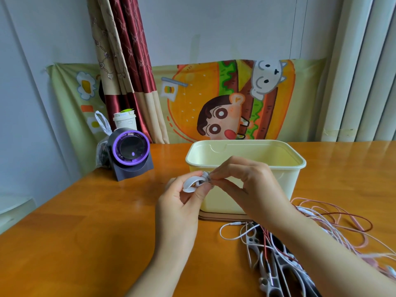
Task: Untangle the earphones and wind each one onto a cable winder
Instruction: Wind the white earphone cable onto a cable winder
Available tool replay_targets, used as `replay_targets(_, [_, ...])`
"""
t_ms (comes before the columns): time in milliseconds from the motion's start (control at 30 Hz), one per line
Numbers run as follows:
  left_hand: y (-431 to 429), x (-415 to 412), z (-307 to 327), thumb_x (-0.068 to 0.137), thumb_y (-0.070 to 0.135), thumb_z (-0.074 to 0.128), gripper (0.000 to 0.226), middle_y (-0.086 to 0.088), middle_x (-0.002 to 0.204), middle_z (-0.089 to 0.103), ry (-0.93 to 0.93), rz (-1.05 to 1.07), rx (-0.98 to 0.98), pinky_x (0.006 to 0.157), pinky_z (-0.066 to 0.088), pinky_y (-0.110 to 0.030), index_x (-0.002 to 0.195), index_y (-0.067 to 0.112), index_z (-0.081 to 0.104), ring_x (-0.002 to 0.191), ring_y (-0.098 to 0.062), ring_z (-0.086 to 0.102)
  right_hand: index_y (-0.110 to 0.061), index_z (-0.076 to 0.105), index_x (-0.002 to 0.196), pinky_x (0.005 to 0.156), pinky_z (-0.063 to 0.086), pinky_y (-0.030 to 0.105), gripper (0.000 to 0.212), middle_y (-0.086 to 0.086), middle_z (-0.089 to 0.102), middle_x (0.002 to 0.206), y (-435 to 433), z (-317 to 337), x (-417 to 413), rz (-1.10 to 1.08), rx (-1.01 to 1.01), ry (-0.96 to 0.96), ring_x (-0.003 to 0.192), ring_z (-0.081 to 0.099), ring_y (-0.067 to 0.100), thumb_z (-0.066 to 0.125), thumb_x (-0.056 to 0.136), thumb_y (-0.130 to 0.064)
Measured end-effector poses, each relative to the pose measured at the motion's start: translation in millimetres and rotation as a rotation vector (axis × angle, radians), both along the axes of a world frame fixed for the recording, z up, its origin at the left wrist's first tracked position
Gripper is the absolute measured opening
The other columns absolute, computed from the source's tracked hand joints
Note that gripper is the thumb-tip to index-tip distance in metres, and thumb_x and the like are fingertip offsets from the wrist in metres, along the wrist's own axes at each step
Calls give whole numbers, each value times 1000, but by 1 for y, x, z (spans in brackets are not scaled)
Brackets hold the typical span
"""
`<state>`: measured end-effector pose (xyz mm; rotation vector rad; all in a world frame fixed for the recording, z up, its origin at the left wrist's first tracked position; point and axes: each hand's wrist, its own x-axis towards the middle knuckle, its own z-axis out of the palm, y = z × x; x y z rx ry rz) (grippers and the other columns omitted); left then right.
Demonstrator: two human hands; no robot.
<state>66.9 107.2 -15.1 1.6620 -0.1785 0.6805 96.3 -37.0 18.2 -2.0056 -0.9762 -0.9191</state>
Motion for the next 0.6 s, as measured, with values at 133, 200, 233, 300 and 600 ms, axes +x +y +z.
replay_targets(133, [3,1,0,73,48,64,27,10,102,72,17,-43,-35,85,54,-25,98,38,67,102,-13,66,-13,75,90,73,53,23,17,-6,70,89,0,2,-2,14,-4,63,81,65,5,68,83,-27])
replay_targets(200, [5,2,1,73,46,70,26,7,101,73,39,-124,-144,88,54,-34,97,36,72,102,-16,68,-19,72,103,83,49,17,31,-11,67,101,-3,7,-5,56,16,208,95,62,0,70,79,-38])
replay_targets(233, [5,3,2,71,46,74,28,6,101,74,58,-167,-214,87,54,-35,97,34,73,101,-17,69,-23,68,112,89,46,15,42,-14,65,109,-6,8,-5,62,13,279,103,58,-2,71,75,-42])
replay_targets(300, [5,4,3,67,39,77,37,2,99,75,93,-247,-355,82,56,-31,101,28,71,98,-17,70,-29,58,123,93,46,17,55,-19,60,119,-11,8,-3,45,-12,388,112,53,-4,76,72,-37])
replay_targets(600, [5,6,5,71,37,64,45,-3,107,73,106,-455,-504,79,58,-28,112,20,63,101,-21,70,-29,67,91,75,51,15,18,-14,71,82,-12,13,-4,-44,87,353,77,65,3,75,78,-19])
